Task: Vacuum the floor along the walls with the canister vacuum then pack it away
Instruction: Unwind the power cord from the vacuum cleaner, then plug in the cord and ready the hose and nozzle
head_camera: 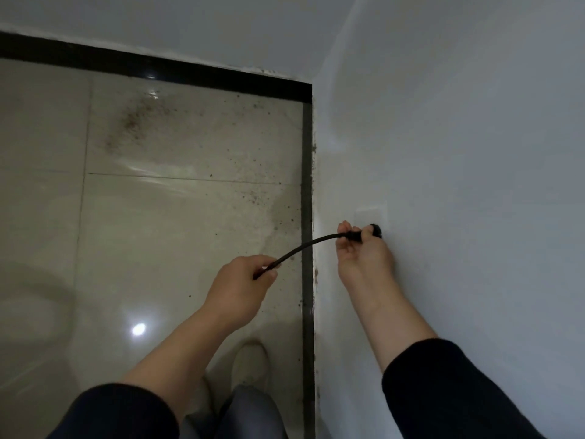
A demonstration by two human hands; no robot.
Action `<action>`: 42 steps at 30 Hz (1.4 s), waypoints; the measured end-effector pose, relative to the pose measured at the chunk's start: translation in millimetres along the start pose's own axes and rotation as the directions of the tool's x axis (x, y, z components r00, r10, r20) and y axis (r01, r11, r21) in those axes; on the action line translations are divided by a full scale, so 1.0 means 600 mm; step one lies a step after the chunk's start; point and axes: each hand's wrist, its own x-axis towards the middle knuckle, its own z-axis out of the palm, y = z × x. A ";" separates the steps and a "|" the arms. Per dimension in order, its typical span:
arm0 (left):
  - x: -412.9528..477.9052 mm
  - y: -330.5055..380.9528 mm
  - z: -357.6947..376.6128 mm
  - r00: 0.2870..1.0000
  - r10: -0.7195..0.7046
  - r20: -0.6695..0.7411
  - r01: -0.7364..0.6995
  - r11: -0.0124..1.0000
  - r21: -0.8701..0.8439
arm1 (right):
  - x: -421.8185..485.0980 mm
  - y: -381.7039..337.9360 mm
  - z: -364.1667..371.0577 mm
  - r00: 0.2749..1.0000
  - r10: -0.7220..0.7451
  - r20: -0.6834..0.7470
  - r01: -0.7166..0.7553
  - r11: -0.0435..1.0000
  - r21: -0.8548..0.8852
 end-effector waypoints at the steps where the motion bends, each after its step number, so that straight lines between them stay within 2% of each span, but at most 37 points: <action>1: -0.005 -0.006 -0.003 1.000 -0.008 0.028 0.008 1.000 0.013 | -0.001 -0.001 0.000 1.000 0.007 0.007 -0.007 1.000 0.000; 6: -0.043 -0.033 -0.019 0.994 -0.077 0.083 0.074 0.997 0.030 | -0.009 0.000 0.016 0.996 -0.043 -0.074 0.036 0.995 -0.094; 10: -0.069 -0.044 -0.012 0.993 -0.105 0.059 0.106 0.994 -0.017 | -0.034 -0.005 0.018 0.999 -0.021 -0.050 0.002 0.934 -0.357; 12: -0.082 -0.046 -0.008 0.988 -0.145 0.059 0.148 0.987 -0.057 | -0.067 0.002 0.019 0.999 -0.026 -0.024 0.010 0.848 -0.529; 15: -0.126 -0.046 -0.018 0.977 -0.215 0.005 0.213 0.968 -0.132 | -0.140 0.042 0.021 0.995 -0.055 0.085 0.101 0.634 -0.767; 17: -0.170 -0.052 -0.036 0.957 -0.278 -0.088 0.259 0.949 -0.181 | -0.195 0.083 0.016 0.978 -0.024 0.208 0.191 0.505 -0.842; 19: -0.224 -0.064 -0.062 0.905 -0.373 -0.204 0.321 0.914 -0.247 | -0.249 0.128 0.007 0.941 0.038 0.335 0.294 0.392 -0.872; 22: -0.316 -0.092 -0.101 0.779 -0.509 -0.367 0.394 0.852 -0.346 | -0.313 0.203 -0.012 0.866 0.189 0.462 0.421 0.220 -0.880; 25: -0.405 -0.117 -0.131 0.641 -0.604 -0.474 0.433 0.794 -0.427 | -0.357 0.264 -0.033 0.784 0.352 0.512 0.527 0.059 -0.848; 31: -0.536 -0.155 -0.199 0.396 -0.688 -0.608 0.342 0.725 -0.598 | -0.488 0.355 -0.008 0.617 0.521 0.589 0.705 -0.034 -0.708; 36: -0.638 -0.200 -0.251 0.181 -0.765 -0.619 0.220 0.645 -0.732 | -0.612 0.438 0.016 0.459 0.654 0.602 0.846 -0.114 -0.521; 39: -0.704 -0.233 -0.273 -0.013 -0.800 -0.600 0.137 0.593 -0.793 | -0.698 0.479 0.021 0.378 0.741 0.555 0.907 -0.177 -0.382; 42: -0.767 -0.260 -0.298 -0.264 -0.794 -0.547 0.039 0.558 -0.829 | -0.778 0.521 0.025 0.277 0.838 0.470 0.958 -0.205 -0.199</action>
